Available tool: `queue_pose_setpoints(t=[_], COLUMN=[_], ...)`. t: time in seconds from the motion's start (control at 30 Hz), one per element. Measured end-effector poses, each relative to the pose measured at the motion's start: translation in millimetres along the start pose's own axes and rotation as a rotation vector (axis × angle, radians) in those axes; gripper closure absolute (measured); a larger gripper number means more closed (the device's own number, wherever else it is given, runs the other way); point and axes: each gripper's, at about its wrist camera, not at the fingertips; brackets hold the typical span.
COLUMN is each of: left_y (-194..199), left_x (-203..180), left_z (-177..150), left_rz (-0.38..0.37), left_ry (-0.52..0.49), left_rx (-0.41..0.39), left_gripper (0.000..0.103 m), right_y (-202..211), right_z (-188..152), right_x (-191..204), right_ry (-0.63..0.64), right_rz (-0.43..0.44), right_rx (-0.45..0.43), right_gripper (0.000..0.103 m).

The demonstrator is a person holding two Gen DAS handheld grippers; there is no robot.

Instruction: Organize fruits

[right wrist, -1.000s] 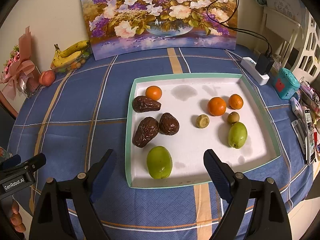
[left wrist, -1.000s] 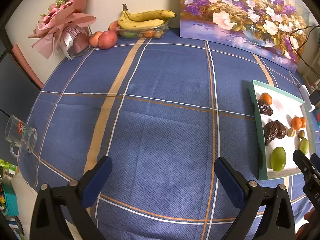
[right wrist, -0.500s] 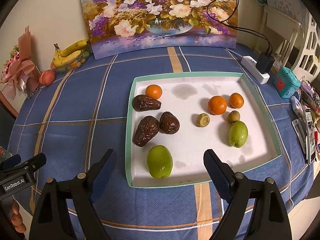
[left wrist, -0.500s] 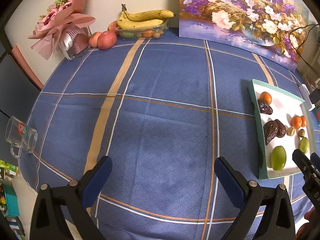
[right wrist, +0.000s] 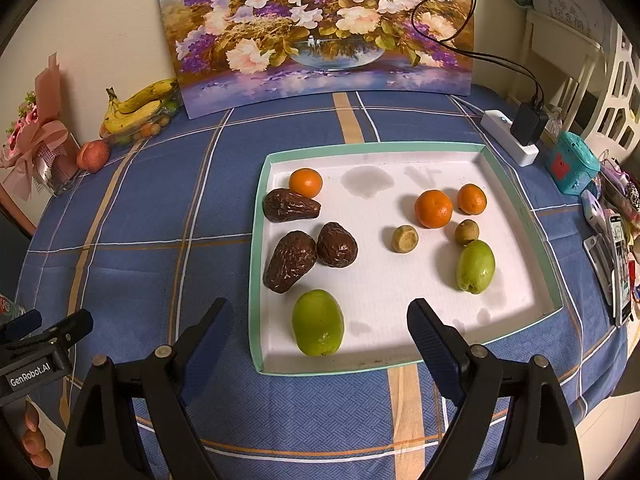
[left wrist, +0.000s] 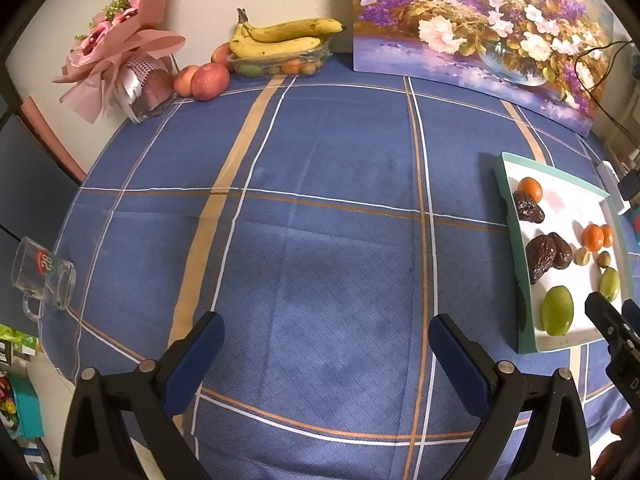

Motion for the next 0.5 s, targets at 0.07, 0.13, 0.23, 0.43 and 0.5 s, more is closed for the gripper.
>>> queue_pose_setpoints(t=[0.07,0.13,0.23,0.43,0.5], left_y=[-0.3,-0.7,-0.7,-0.1,0.1], left_x=[-1.0,-1.8,-3.6,-6.3,-6.9], left_z=[-0.4,-0.9,-1.7,-2.2,-2.1], left_rz=[0.001,0.001,0.003,0.004,0.004], left_ry=[-0.006,-0.014,-0.027,-0.045,-0.048], left_rx=[0.003,0.006,0.005,0.003,0.003], left_gripper=[0.000,0.000,0.000,0.000,0.000], right_y=[0.0,-0.3,-0.6,-0.8,-0.8], right_z=[0.2,-0.1,-0.7,-0.6,-0.7], right_x=[-0.1,-1.0,-1.0,-1.5,-1.2], right_ry=[0.000,-0.001,-0.004,-0.004,-0.005], right_rz=[0.000,0.000,-0.001,0.000,-0.001], right_rx=[0.000,0.001,0.002,0.004,0.004], right_gripper=[0.014,0.014,0.014,0.014,0.014])
Point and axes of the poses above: each gripper's, at about its wrist camera, not at the fingertips, and y roughly against the way its jaws point, x to its left, z to its top, and after that the axes turned 2 degrees about z, right-handed
